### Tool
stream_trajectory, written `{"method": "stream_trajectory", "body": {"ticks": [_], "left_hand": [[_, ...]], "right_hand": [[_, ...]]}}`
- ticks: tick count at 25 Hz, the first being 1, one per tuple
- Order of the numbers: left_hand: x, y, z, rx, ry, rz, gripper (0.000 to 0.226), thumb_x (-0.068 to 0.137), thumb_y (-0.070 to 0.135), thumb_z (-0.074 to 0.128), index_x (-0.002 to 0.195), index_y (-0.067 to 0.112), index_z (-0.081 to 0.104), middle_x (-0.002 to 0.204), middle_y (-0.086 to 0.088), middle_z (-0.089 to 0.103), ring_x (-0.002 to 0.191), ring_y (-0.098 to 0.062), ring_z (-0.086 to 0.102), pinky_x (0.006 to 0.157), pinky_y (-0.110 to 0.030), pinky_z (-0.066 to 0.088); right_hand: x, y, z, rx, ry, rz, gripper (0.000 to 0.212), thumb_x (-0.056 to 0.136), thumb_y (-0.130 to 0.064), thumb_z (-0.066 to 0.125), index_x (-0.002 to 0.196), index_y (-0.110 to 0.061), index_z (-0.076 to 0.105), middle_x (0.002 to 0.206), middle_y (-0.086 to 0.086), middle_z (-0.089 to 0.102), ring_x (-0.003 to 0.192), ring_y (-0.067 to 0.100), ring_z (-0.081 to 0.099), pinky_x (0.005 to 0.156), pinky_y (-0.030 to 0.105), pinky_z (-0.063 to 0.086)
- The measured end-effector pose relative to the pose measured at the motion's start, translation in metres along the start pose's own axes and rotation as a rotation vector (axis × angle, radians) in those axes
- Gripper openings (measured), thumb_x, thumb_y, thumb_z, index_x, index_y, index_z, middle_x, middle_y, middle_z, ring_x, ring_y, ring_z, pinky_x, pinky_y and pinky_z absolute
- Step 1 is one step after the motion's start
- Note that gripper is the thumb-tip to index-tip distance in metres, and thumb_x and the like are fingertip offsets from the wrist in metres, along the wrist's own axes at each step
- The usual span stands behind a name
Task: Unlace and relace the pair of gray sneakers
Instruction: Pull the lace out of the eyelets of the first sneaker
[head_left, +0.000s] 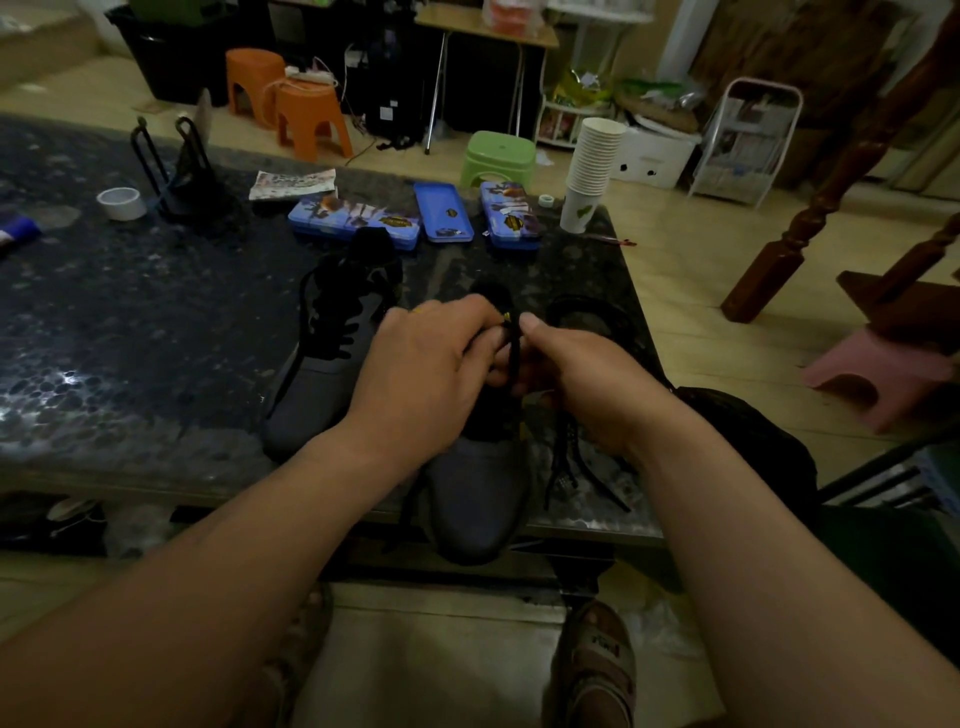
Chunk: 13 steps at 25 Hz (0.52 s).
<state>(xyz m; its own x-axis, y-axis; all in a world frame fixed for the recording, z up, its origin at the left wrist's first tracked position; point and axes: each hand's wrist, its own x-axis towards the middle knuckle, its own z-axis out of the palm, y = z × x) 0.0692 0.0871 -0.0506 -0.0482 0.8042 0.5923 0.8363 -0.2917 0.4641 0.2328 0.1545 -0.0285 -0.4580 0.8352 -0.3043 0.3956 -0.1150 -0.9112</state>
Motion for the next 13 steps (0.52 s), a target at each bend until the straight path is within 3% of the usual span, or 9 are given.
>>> {"method": "stream_trajectory", "body": {"ticks": [2, 4, 6, 10, 13], "left_hand": [[-0.005, 0.023, -0.007, -0.074, -0.077, 0.115, 0.009, 0.101, 0.023, 0.058, 0.103, 0.020, 0.067, 0.087, 0.007, 0.065, 0.078, -0.013, 0.057, 0.072, -0.038, 0.045], [-0.020, 0.038, -0.006, -0.077, -0.226, 0.226, 0.009, 0.100, 0.025, 0.058, 0.104, 0.022, 0.066, 0.091, 0.008, 0.066, 0.080, -0.013, 0.056, 0.073, -0.036, 0.043], [-0.034, 0.033, -0.002, -0.056, -0.324, 0.208, 0.008, 0.099, 0.028, 0.058, 0.105, 0.026, 0.063, 0.092, 0.010, 0.064, 0.083, -0.012, 0.056, 0.075, -0.036, 0.045], [-0.037, -0.004, 0.006, -0.160, -0.174, -0.352, 0.022, 0.092, 0.028, 0.066, 0.100, 0.026, 0.046, 0.088, 0.011, 0.055, 0.075, -0.004, 0.052, 0.066, -0.033, 0.040], [-0.031, -0.020, 0.016, -0.149, -0.226, -0.481, 0.033, 0.091, 0.038, 0.073, 0.101, 0.026, 0.043, 0.090, 0.006, 0.057, 0.076, -0.007, 0.056, 0.062, -0.031, 0.043]], "right_hand": [[0.003, -0.002, 0.005, 0.050, -0.015, 0.042, 0.045, 0.102, -0.053, 0.054, 0.097, -0.017, 0.080, 0.094, 0.001, 0.080, 0.092, 0.016, 0.072, 0.087, 0.033, 0.051], [0.005, -0.003, 0.007, 0.119, -0.090, 0.019, 0.033, 0.098, -0.037, 0.068, 0.092, -0.006, 0.077, 0.088, 0.009, 0.076, 0.084, 0.018, 0.071, 0.084, 0.031, 0.054], [0.004, -0.003, 0.009, 0.071, -0.104, 0.003, 0.016, 0.095, -0.017, 0.071, 0.083, -0.007, 0.072, 0.077, 0.009, 0.070, 0.072, 0.020, 0.065, 0.072, 0.030, 0.053], [-0.004, -0.012, 0.011, 0.100, 0.012, -0.148, 0.018, 0.088, -0.014, 0.062, 0.072, -0.020, 0.068, 0.081, 0.007, 0.063, 0.081, 0.024, 0.056, 0.077, 0.039, 0.042], [-0.015, -0.018, 0.004, 0.395, -0.016, -0.223, 0.025, 0.085, -0.010, 0.054, 0.063, -0.018, 0.062, 0.075, 0.000, 0.064, 0.082, 0.016, 0.063, 0.077, 0.031, 0.049]]}}
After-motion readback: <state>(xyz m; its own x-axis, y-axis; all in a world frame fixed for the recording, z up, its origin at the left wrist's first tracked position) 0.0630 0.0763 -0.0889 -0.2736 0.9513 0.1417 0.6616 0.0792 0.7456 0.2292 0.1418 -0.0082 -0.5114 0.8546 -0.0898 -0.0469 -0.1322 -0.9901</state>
